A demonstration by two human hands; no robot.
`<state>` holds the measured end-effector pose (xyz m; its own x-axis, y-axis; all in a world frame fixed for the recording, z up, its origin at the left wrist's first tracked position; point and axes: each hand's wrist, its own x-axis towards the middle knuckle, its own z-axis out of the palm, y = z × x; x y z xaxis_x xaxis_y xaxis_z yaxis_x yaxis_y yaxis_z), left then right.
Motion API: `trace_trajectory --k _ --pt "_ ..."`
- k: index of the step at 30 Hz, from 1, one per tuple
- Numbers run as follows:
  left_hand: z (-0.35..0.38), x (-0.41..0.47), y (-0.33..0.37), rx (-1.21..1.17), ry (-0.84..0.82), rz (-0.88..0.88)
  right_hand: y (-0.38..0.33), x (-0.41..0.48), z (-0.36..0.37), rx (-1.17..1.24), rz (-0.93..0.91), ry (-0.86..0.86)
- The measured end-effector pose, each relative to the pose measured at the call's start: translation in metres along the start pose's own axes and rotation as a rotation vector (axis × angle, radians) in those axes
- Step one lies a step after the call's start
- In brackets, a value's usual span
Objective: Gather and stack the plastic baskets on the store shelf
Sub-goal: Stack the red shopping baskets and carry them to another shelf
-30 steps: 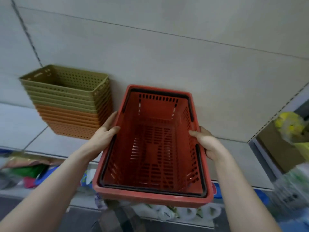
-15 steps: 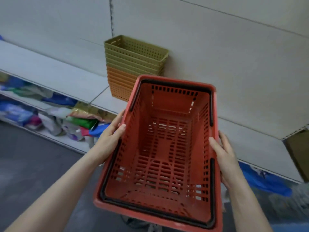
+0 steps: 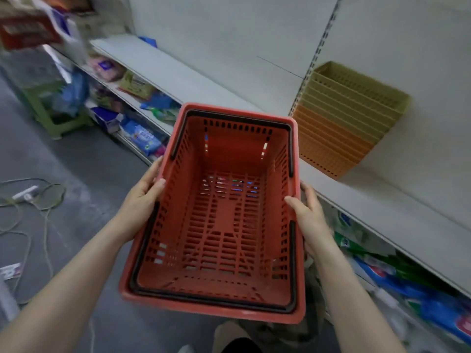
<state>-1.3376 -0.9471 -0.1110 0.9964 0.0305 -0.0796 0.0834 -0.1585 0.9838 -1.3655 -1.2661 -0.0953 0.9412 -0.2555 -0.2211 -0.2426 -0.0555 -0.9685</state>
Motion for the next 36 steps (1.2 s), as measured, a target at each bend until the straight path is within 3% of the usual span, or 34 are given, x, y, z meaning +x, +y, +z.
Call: trace_trajectory --k 8,19,26,36 --pt "-0.103 0.093 -0.002 -0.002 0.201 -0.034 -0.056 0.121 0.131 -0.019 -0.054 -0.189" --pt "-0.186 0.248 0.039 -0.026 0.416 0.042 -0.155 0.286 0.282 0.015 -0.07 -0.382" --pt "-0.264 0.36 0.021 -0.066 0.42 0.051 -0.185 0.378 0.383 -0.002 -0.095 -0.389" --pt "-0.381 0.543 0.052 -0.009 0.326 0.045 -0.249 0.495 0.52 0.045 -0.086 -0.325"
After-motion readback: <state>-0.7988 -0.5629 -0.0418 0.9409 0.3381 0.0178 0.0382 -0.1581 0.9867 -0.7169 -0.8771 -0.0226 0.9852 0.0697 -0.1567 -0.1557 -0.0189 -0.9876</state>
